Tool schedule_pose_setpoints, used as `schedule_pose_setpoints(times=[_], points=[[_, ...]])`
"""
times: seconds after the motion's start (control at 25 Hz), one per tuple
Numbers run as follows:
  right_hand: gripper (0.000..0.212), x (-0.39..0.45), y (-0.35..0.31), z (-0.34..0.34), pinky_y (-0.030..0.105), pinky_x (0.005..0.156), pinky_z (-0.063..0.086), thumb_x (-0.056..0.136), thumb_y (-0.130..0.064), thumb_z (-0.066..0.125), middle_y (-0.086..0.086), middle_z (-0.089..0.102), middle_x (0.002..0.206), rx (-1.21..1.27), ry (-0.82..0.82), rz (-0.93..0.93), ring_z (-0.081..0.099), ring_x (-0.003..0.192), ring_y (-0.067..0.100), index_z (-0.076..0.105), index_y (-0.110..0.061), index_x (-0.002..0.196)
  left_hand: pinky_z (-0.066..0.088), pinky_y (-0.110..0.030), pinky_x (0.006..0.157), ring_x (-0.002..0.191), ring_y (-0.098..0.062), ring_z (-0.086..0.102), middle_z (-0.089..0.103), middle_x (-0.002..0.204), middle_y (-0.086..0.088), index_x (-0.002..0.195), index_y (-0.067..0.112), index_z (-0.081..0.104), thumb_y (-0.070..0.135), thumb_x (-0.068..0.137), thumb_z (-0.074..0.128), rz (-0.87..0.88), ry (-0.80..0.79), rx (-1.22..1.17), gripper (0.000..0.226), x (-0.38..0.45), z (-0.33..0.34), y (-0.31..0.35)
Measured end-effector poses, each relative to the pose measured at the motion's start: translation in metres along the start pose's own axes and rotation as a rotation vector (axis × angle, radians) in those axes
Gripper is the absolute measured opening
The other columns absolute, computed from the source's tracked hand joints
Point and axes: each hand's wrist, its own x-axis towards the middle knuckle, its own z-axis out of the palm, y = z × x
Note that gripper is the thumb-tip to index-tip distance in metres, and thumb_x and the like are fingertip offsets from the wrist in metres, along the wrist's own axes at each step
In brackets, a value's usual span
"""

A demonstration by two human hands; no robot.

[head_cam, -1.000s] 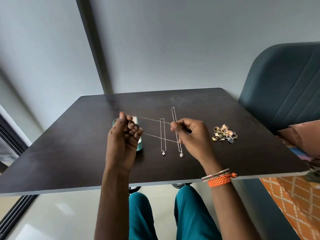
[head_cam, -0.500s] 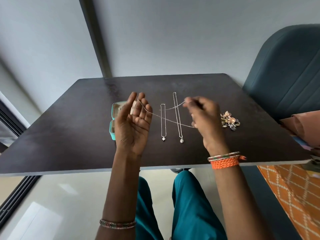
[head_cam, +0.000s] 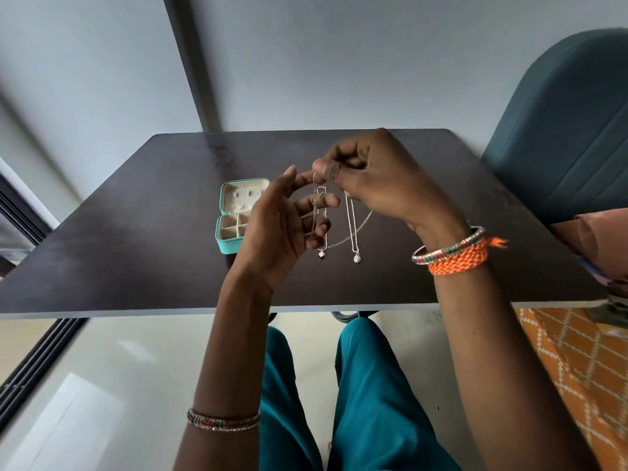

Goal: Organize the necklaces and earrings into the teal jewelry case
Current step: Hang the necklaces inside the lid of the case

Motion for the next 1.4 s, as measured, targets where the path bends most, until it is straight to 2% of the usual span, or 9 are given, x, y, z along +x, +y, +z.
schedule_pose_setpoints(times=[0.12, 0.28, 0.36, 0.44, 0.56, 0.68, 0.84, 1.2, 1.4], points=[[0.021, -0.003, 0.007, 0.007, 0.006, 0.045, 0.034, 0.093, -0.028, 0.059, -0.01, 0.063, 0.061, 0.107, 0.099, 0.063, 0.052, 0.045, -0.006, 0.068, -0.016, 0.078, 0.033, -0.013, 0.036, 0.043, -0.009, 0.047, 0.065, 0.08, -0.004, 0.114, 0.015, 0.052, 0.046, 0.092, 0.032, 0.018, -0.088, -0.067, 0.042, -0.003, -0.002, 0.0], [0.027, -0.01, 0.015, 0.021, 0.016, 0.037, 0.032, 0.093, -0.032, 0.057, 0.006, 0.065, 0.072, 0.455, 0.126, 0.265, 0.046, 0.044, 0.002, 0.065, -0.014, 0.075, 0.03, -0.009, 0.03, 0.032, -0.005, 0.037, 0.069, 0.091, -0.012, 0.142, 0.019, 0.034, 0.055, 0.091, 0.025, 0.059, -0.179, -0.215, 0.064, -0.006, -0.004, 0.001], [0.024, -0.016, 0.015, 0.025, 0.016, 0.036, 0.031, 0.093, -0.032, 0.054, 0.003, 0.071, 0.082, 0.746, 0.066, 0.354, 0.047, 0.047, 0.006, 0.065, -0.016, 0.079, 0.031, -0.01, 0.031, 0.033, -0.006, 0.038, 0.07, 0.091, -0.012, 0.144, 0.018, 0.03, 0.055, 0.092, 0.023, 0.094, -0.159, -0.224, 0.065, -0.008, -0.004, 0.004], [0.016, -0.023, 0.014, 0.026, 0.015, 0.036, 0.031, 0.09, -0.031, 0.054, -0.004, 0.071, 0.081, 0.983, -0.034, 0.378, 0.048, 0.048, 0.005, 0.062, -0.017, 0.087, 0.034, -0.012, 0.034, 0.037, -0.007, 0.043, 0.071, 0.089, -0.011, 0.144, 0.015, 0.029, 0.051, 0.093, 0.025, 0.129, -0.112, -0.194, 0.062, -0.007, -0.004, 0.007], [0.01, -0.028, 0.016, 0.026, 0.012, 0.035, 0.029, 0.079, -0.02, 0.059, -0.004, 0.068, 0.078, 1.123, -0.134, 0.348, 0.042, 0.044, 0.001, 0.055, -0.017, 0.088, 0.046, -0.019, 0.045, 0.049, -0.012, 0.054, 0.069, 0.085, -0.01, 0.141, 0.011, 0.034, 0.037, 0.089, 0.041, 0.161, -0.035, -0.135, 0.058, -0.006, -0.006, 0.011], [0.018, -0.028, 0.018, 0.022, 0.012, 0.033, 0.027, 0.076, -0.01, 0.059, -0.003, 0.064, 0.072, 1.154, -0.112, 0.329, 0.036, 0.04, 0.0, 0.052, -0.014, 0.093, 0.053, -0.024, 0.059, 0.062, -0.016, 0.06, 0.069, 0.084, -0.009, 0.137, 0.006, 0.043, 0.027, 0.088, 0.042, 0.159, -0.017, -0.129, 0.054, -0.009, -0.011, 0.014], [0.019, -0.024, 0.026, 0.017, 0.013, 0.035, 0.029, 0.082, -0.004, 0.056, 0.0, 0.066, 0.073, 1.135, -0.001, 0.321, 0.035, 0.04, 0.001, 0.052, -0.013, 0.098, 0.054, -0.028, 0.073, 0.074, -0.018, 0.063, 0.067, 0.086, -0.011, 0.132, 0.007, 0.049, 0.031, 0.08, 0.044, 0.183, -0.052, -0.203, 0.057, -0.016, -0.013, 0.02], [0.017, -0.026, 0.029, 0.035, 0.015, 0.038, 0.033, 0.091, 0.0, 0.053, 0.004, 0.065, 0.073, 0.871, 0.033, 0.318, 0.036, 0.039, 0.002, 0.067, -0.008, 0.092, 0.05, -0.035, 0.084, 0.083, -0.021, 0.064, 0.067, 0.099, -0.013, 0.139, 0.011, 0.042, 0.034, 0.078, 0.044, 0.194, -0.03, -0.18, 0.066, -0.019, -0.01, 0.023], [0.015, -0.025, 0.032, 0.032, 0.017, 0.044, 0.038, 0.092, -0.004, 0.055, 0.001, 0.063, 0.07, 0.818, 0.124, 0.328, 0.039, 0.045, 0.003, 0.069, -0.01, 0.09, 0.043, -0.033, 0.075, 0.084, -0.018, 0.061, 0.067, 0.107, -0.012, 0.143, 0.015, 0.035, 0.039, 0.078, 0.043, 0.108, -0.068, -0.09, 0.069, -0.021, -0.013, 0.024]])
